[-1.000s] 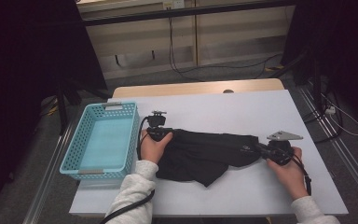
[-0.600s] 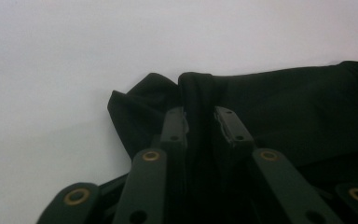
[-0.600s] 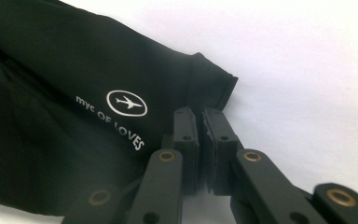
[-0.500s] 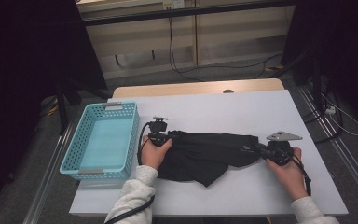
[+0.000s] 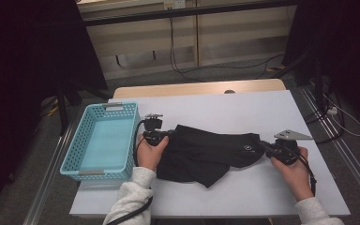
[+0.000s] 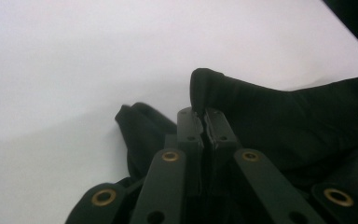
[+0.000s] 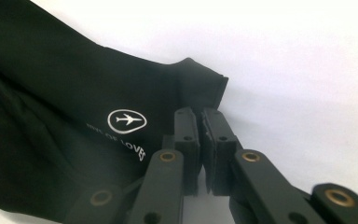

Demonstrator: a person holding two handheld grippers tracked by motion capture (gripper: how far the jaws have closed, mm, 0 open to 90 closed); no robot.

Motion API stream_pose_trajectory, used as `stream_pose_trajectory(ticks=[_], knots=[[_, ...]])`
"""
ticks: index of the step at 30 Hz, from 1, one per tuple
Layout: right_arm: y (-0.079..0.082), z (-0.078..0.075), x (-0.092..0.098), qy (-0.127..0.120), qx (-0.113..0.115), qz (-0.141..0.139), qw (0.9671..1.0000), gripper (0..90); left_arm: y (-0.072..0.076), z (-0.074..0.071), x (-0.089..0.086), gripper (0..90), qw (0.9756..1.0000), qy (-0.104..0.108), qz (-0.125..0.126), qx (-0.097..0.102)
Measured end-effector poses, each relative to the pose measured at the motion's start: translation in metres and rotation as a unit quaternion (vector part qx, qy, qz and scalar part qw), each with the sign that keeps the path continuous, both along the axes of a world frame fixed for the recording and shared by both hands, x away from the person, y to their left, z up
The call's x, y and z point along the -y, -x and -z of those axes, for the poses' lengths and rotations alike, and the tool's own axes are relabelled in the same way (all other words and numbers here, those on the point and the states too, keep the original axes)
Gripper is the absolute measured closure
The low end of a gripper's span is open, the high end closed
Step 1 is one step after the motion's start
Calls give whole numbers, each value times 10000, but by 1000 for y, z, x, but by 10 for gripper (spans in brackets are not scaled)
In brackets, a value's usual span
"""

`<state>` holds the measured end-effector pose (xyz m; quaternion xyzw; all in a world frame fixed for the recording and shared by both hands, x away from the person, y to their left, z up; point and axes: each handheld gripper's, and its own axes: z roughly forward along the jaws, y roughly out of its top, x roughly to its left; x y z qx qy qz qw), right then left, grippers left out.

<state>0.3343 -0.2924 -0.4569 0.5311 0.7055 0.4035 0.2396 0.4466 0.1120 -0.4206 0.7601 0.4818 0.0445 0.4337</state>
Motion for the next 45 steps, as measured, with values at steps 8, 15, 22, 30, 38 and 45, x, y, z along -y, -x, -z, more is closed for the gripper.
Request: stream_pose_trajectory(ticks=[8, 15, 22, 30, 38, 45], knots=[[6, -9, -2, -63, 194, -96, 9997, 851, 6, -7, -7, 867, 9998, 145, 34, 155], [1, -9, -7, 276, 244, -101, 9993, 852, 12, -7, -12, 866, 9997, 119, 29, 190], [-1, -9, -11, 326, 347, -112, 9988, 856, 11, -6, -15, 867, 9997, 162, 14, 172], [1, -23, -11, 315, 647, -169, 9973, 861, 14, -16, -16, 867, 9993, 247, -35, 292], [-1, -31, -13, 364, 764, -298, 9960, 864, 17, -17, -22, 868, 9990, 267, -109, 332], [-5, -34, -17, 397, 786, -297, 9957, 865, 18, -17, -23, 868, 9991, 310, -42, 291]])
